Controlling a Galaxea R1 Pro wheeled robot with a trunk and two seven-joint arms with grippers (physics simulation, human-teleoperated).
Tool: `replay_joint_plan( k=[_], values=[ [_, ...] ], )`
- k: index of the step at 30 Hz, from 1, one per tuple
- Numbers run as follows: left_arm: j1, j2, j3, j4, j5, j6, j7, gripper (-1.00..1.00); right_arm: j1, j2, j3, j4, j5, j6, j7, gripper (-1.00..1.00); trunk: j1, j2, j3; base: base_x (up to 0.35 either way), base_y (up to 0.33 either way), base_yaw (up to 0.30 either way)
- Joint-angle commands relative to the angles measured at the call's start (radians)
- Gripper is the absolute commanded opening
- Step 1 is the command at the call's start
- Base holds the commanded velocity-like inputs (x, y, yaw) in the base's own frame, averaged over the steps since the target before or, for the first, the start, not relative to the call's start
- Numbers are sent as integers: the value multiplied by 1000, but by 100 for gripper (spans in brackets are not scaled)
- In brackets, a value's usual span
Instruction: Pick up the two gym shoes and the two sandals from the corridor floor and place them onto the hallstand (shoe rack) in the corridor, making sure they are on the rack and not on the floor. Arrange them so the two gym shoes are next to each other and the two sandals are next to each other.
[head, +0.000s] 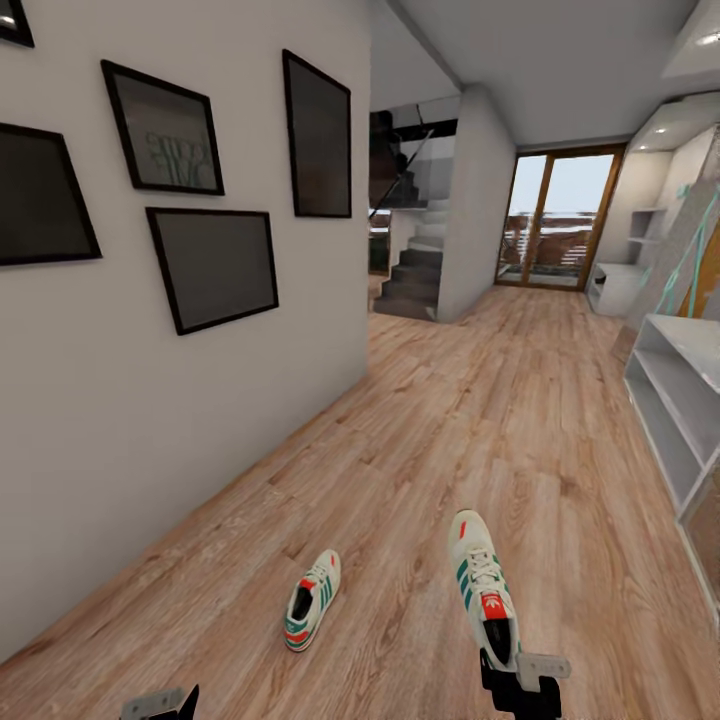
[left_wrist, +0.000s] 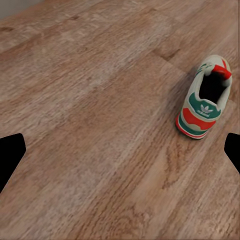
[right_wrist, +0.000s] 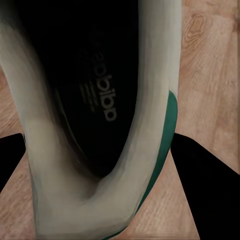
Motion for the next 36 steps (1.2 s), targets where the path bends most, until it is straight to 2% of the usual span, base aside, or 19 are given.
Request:
replay_joint_plan(
  k=[1, 19, 21, 22, 23, 25, 28, 29, 31, 32, 33, 35, 36],
  values=[
    [-1, 0, 8, 1, -2, -2, -8, 100, -1, 1, -6, 1, 10, -3, -1, -100, 0, 0, -1, 0, 38, -70],
    [-1, 0, 8, 1, -4, -1, -8, 100, -1, 4, -4, -8, 9, -4, -5, -100, 0, 0, -2, 0, 3, -6],
    [-1, -2, -1, -1, -9, 0, -9, 100, -1, 4, -6, -21, 8, -4, -4, -100, 0, 0, -2, 0, 0, 0],
    [-16, -6, -4, -3, -14, 17, -7, 100, -1, -1, -9, -207, 7, 49, -3, -100, 0, 0, -2, 0, 0, 0],
    [-17, -6, -4, -4, -14, 18, -7, 100, -1, -1, -8, -229, 7, 68, -3, -100, 0, 0, -2, 0, 0, 0],
    [-32, -7, -4, -5, -16, 23, -7, 100, -2, -2, -8, -337, 6, 186, -1, -100, 0, 0, -2, 0, 0, 0],
    [-70, -6, -5, -5, -28, 28, -7, 100, -3, -2, -7, -444, 6, 313, 1, -100, 0, 0, -2, 0, 0, 0],
    [-92, -6, -5, -5, -43, 41, -8, 100, -3, -2, -7, -497, 6, 373, 2, -100, 0, 0, -2, 0, 0, 0],
    [-115, -7, -5, -5, -64, 65, -8, 100, -3, -2, -6, -546, 6, 425, 2, -100, 0, 0, -2, 0, 0, 0],
    [-152, -9, -7, -5, -99, 121, -7, 100, -4, -2, -6, -613, 6, 488, 3, -100, 0, 0, -2, 0, 0, 0],
    [-166, -10, -7, -5, -111, 143, -7, 100, -4, -2, -5, -633, 6, 504, 3, -100, 0, 0, -2, 0, 0, 0],
    [-234, -17, -8, -6, -170, 259, -8, 100, -4, -1, -1, -713, 5, 558, 5, -100, 0, 0, -2, 0, 0, 0],
    [-247, -18, -8, -6, -181, 281, -8, 100, -4, -1, 1, -725, 5, 564, 8, -100, 0, 0, -2, 0, 0, 0]
  ],
)
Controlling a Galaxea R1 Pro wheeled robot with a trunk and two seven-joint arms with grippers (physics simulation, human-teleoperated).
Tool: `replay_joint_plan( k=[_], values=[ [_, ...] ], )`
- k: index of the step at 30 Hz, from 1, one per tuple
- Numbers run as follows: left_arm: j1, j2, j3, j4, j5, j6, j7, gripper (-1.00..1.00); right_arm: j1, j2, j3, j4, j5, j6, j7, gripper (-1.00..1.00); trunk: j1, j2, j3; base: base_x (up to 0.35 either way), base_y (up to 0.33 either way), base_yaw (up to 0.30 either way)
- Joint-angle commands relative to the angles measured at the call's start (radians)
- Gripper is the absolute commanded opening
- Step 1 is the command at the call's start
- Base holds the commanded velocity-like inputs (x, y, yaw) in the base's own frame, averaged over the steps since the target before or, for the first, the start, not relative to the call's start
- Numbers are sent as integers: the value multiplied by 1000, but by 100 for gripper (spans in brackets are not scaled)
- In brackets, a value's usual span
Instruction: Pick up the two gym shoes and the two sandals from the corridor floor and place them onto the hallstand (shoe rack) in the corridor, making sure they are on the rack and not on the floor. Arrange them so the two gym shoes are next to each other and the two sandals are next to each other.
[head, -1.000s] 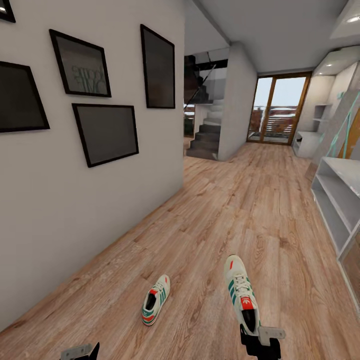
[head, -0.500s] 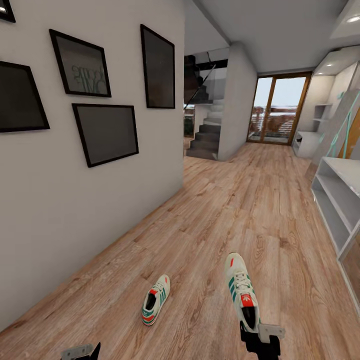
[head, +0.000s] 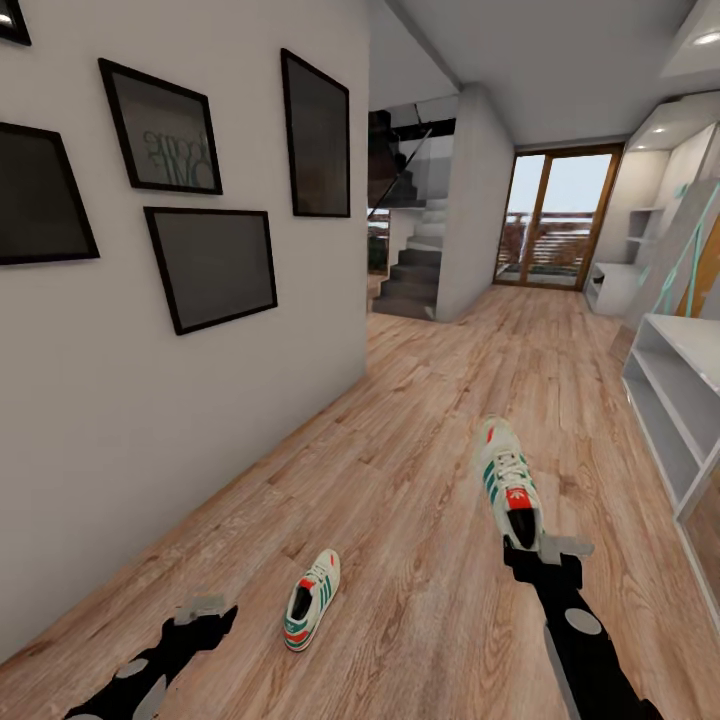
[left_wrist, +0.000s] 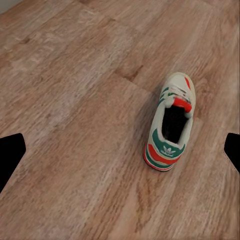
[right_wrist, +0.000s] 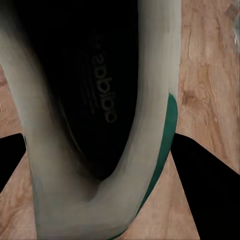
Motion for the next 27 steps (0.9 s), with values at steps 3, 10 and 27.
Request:
replay_joint_plan(
  k=[3, 10, 27],
  values=[
    [-60, -10, 8, 0, -60, 89, -7, 100, 0, 3, 16, -33, 10, 22, 51, -100, 0, 0, -1, 0, 0, 0],
    [-97, -21, 5, 1, -119, 154, 1, 100, 0, 5, 38, -50, 11, 64, 136, -100, 0, 0, -1, 0, 0, -49],
    [-94, -18, 4, 2, -122, 151, 9, 100, 0, 5, 39, -50, 11, 107, 143, -100, 0, 0, -14, 132, 104, -225]
  ],
)
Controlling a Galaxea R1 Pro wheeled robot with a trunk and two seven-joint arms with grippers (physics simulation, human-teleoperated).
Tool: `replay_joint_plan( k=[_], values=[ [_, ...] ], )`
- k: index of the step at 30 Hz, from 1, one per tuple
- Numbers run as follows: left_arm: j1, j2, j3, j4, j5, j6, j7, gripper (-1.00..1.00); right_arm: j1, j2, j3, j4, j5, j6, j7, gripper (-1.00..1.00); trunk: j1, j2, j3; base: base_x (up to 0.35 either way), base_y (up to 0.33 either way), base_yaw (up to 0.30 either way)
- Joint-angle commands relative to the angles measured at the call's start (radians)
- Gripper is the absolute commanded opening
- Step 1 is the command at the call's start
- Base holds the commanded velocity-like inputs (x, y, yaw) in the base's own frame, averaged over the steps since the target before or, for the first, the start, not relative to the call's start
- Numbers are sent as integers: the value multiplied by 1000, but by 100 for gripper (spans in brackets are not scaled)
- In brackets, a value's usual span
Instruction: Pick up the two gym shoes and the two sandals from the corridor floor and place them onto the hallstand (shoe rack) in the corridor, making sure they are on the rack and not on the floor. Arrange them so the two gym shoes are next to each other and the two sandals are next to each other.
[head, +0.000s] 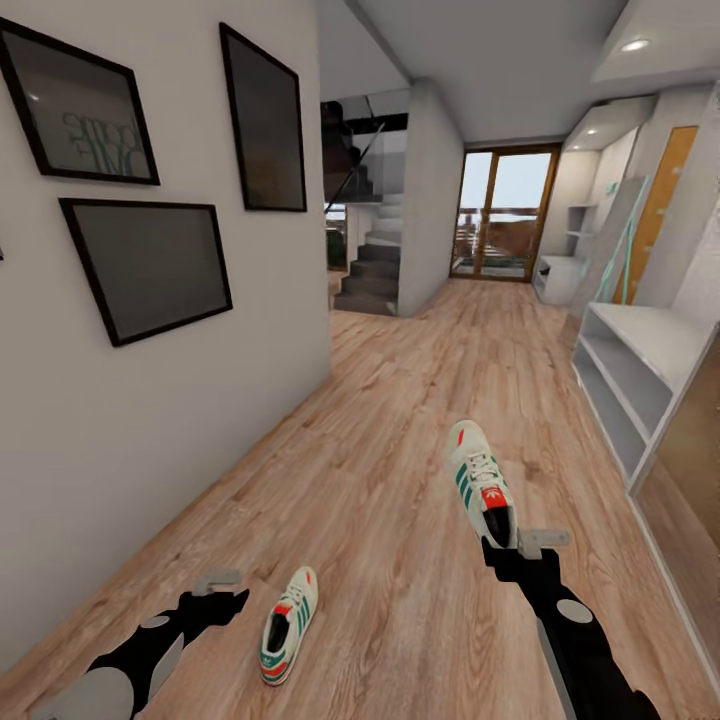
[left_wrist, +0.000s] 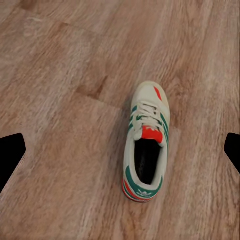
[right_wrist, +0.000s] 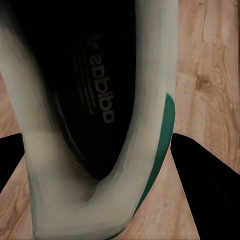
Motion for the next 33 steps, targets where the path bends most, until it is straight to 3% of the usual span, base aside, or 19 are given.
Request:
replay_joint_plan(
  k=[1, 13, 27, 33],
  values=[
    [-1, 0, 9, 0, -10, -4, -5, 100, -1, 1, -4, -2, 10, 5, 10, -100, 0, 0, -2, 243, 212, -195],
    [1, -2, 10, 1, -10, -7, -7, 100, -1, 1, -4, -4, 10, 5, 10, -100, 0, 0, -7, 91, 75, -75],
    [3, -4, 12, 8, -11, -28, -8, 100, 0, 1, -4, 0, 10, 5, 10, -100, 0, 0, -17, 1, 1, -243],
    [4, -3, 12, 9, -12, -35, -8, 100, -1, 3, -4, 1, 10, 8, 10, -100, 23, -42, -45, 0, 0, -22]
  ],
)
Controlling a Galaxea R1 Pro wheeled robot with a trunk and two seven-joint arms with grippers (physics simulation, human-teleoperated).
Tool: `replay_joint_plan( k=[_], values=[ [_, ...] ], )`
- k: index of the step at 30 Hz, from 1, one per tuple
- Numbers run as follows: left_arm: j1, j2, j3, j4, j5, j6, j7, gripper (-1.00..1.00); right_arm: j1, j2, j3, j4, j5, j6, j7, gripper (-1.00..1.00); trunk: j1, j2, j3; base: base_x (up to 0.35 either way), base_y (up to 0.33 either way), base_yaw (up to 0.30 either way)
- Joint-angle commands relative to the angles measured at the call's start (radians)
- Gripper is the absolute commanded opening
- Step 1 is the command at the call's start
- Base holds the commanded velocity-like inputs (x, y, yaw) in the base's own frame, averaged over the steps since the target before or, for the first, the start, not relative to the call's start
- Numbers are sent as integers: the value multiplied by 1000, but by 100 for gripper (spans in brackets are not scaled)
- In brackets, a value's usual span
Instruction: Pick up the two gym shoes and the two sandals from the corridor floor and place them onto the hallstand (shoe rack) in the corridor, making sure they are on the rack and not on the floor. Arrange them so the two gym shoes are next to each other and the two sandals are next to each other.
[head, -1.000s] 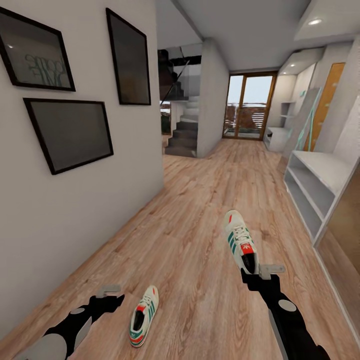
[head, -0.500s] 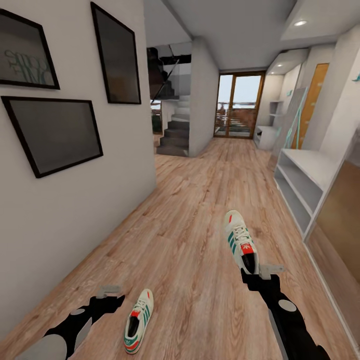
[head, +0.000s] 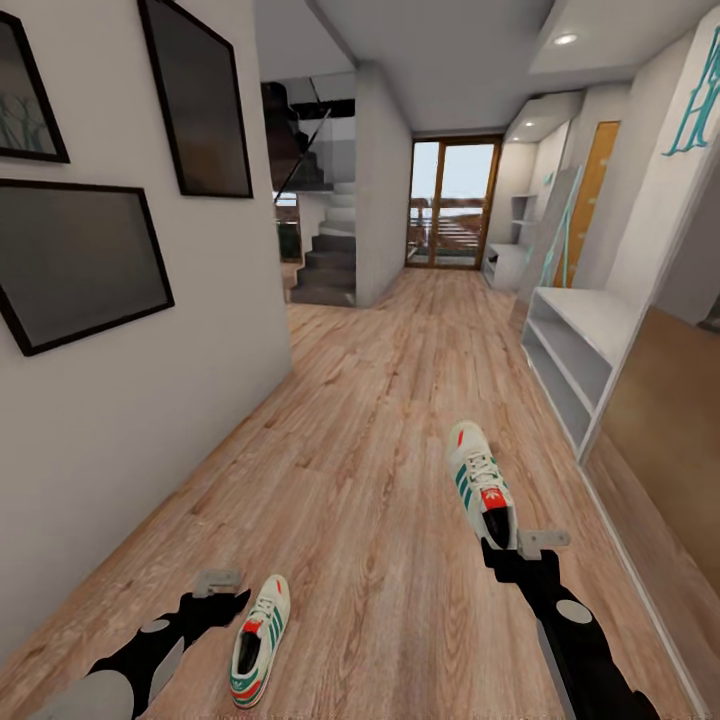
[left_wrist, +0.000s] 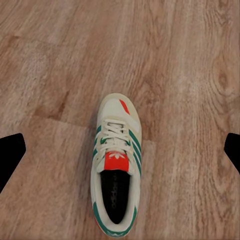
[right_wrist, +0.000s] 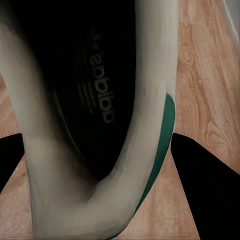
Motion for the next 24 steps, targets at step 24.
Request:
replay_joint_plan(
  k=[24],
  values=[
    [-2, -1, 9, -6, -12, -11, -4, 100, 0, 0, -9, -8, 10, 32, 10, -100, 92, -169, -115, 0, 0, 0]
  ],
)
